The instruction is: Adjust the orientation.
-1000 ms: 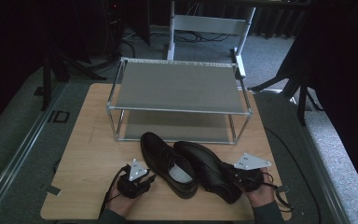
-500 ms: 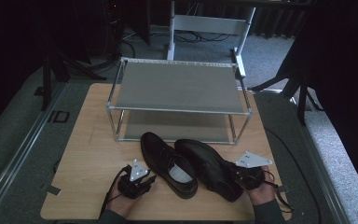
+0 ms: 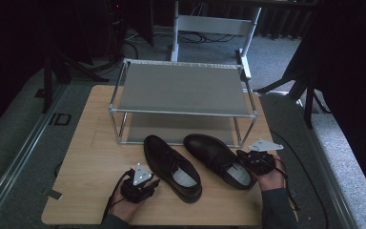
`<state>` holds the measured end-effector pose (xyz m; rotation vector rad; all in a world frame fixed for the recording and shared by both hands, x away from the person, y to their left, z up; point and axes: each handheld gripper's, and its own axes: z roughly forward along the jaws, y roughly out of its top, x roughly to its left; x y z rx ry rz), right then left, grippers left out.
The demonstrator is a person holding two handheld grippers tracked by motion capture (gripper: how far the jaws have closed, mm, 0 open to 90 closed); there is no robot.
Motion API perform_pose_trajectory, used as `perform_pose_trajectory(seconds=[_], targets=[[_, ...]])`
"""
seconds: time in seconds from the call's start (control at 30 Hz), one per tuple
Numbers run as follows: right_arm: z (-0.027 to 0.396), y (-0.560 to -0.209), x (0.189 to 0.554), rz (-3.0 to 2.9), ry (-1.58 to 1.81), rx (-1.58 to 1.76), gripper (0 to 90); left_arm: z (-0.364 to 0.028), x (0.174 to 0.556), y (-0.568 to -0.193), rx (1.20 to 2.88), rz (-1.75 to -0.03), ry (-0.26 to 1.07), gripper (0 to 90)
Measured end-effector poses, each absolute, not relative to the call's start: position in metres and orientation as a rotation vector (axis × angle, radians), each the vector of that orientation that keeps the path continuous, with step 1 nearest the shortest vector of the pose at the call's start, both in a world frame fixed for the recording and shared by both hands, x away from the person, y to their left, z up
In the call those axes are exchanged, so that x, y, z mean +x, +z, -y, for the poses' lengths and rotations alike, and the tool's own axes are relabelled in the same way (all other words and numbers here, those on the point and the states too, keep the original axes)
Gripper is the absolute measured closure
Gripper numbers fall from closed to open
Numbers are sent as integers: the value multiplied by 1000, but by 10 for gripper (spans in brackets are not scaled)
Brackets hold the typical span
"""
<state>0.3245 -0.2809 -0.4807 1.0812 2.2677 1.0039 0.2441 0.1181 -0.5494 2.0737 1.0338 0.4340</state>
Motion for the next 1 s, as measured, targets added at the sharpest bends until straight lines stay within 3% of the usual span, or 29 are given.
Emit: perform_pose_trajectory(seconds=[0.37, 1.0], targets=[[316, -481, 330, -2163, 1036, 1222, 850, -117, 245, -551, 2076, -1039, 434, 671], [273, -463, 284, -2205, 1098, 1061, 737, -119, 245, -549, 2064, -1045, 444, 663]])
